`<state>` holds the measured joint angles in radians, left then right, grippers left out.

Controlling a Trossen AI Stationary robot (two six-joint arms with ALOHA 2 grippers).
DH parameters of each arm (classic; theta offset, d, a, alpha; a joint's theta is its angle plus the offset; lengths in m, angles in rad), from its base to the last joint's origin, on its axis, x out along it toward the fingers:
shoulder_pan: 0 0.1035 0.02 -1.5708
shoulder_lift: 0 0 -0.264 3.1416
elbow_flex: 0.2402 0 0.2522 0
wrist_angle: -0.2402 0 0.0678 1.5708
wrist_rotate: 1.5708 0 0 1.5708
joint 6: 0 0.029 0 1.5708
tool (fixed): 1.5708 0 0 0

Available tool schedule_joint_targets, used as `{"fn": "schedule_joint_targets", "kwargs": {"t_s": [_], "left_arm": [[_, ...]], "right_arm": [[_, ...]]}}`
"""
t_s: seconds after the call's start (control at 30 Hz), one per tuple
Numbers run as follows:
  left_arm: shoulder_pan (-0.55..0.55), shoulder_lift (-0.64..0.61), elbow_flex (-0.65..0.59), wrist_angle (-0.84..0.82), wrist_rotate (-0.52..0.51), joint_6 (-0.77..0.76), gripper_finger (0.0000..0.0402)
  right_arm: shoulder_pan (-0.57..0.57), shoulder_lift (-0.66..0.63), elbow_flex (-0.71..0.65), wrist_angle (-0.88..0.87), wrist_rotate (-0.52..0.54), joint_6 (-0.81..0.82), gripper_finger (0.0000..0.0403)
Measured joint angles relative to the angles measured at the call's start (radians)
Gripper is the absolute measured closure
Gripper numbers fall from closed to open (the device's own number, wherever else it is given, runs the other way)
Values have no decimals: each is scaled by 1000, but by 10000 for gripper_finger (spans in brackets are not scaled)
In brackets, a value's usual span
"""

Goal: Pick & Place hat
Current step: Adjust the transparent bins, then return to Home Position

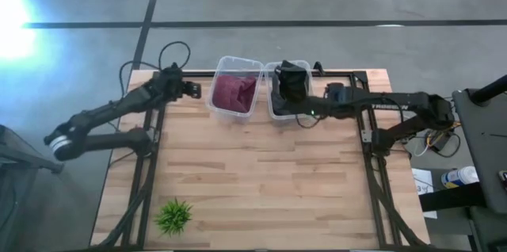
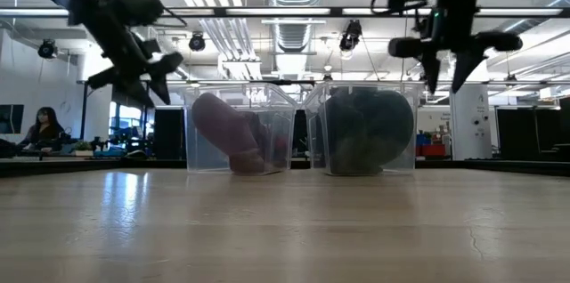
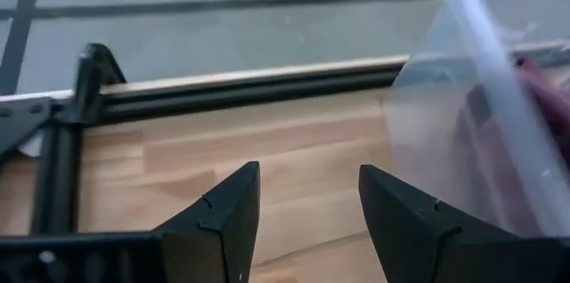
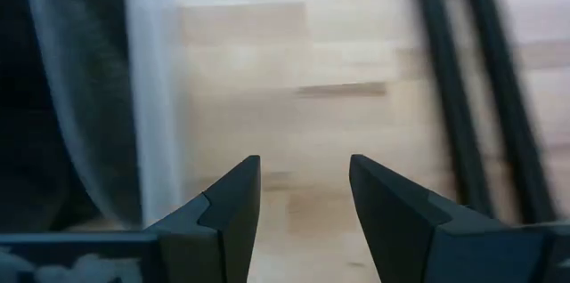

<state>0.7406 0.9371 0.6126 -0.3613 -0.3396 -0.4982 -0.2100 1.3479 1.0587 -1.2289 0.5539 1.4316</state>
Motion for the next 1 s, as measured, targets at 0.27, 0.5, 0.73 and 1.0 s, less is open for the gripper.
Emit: {"fn": "schedule_joint_targets", "kwargs": {"t_s": [0.27, 0.5, 0.73, 1.0], "left_arm": [[-9, 215, 0, 36, 206, -8, 216], [-96, 206, 1, 35, 253, -3, 216], [-166, 172, 8, 37, 244, 5, 216], [-324, -58, 21, -67, 334, 60, 216]], "right_arm": [[-76, 10, -45, 241, -182, -232, 232], [-72, 7, 8, 205, -195, -314, 232], [-72, 8, 68, 77, -95, -357, 232], [64, -69, 170, 74, -17, -513, 232]]}}
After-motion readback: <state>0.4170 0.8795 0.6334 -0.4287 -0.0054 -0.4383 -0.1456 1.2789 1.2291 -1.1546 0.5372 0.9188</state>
